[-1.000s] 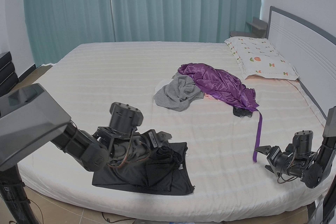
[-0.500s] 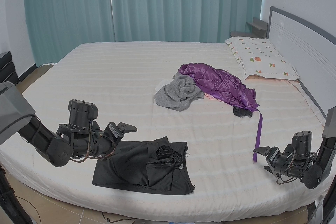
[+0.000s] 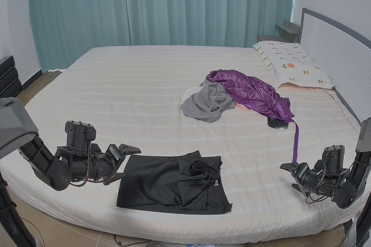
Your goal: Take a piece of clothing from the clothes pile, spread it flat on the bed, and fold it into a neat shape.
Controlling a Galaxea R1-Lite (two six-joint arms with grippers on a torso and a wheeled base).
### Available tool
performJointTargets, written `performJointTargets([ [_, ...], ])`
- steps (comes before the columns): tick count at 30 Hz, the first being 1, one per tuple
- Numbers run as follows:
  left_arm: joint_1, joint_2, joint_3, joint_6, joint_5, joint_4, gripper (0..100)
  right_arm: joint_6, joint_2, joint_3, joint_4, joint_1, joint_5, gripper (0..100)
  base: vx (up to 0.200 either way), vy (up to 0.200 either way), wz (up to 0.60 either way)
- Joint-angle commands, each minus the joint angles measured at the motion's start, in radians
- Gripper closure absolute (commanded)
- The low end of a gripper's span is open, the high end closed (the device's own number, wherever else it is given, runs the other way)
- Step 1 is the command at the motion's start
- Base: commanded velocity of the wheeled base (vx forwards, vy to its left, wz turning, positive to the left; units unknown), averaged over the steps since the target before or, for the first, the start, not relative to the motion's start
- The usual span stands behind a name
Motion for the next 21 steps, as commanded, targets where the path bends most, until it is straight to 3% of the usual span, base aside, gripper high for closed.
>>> performJointTargets([
  [1, 0.009, 0.034, 0.008, 0.001, -0.001, -0.003, 0, 0.0, 0.0, 0.002, 0.0, 0.001, 0.001, 0, 0.0, 0.2, 0.0],
  [13, 0.009, 0.042, 0.027, -0.005, -0.033, -0.006, 0, -0.006, -0.025, 0.017, -0.006, 0.05, -0.007, 0, 0.0, 0.2, 0.0],
  [21, -0.003, 0.068, 0.027, -0.005, -0.033, -0.01, 0, -0.014, -0.092, 0.022, -0.022, 0.158, -0.059, 0, 0.0, 0.0, 0.0],
])
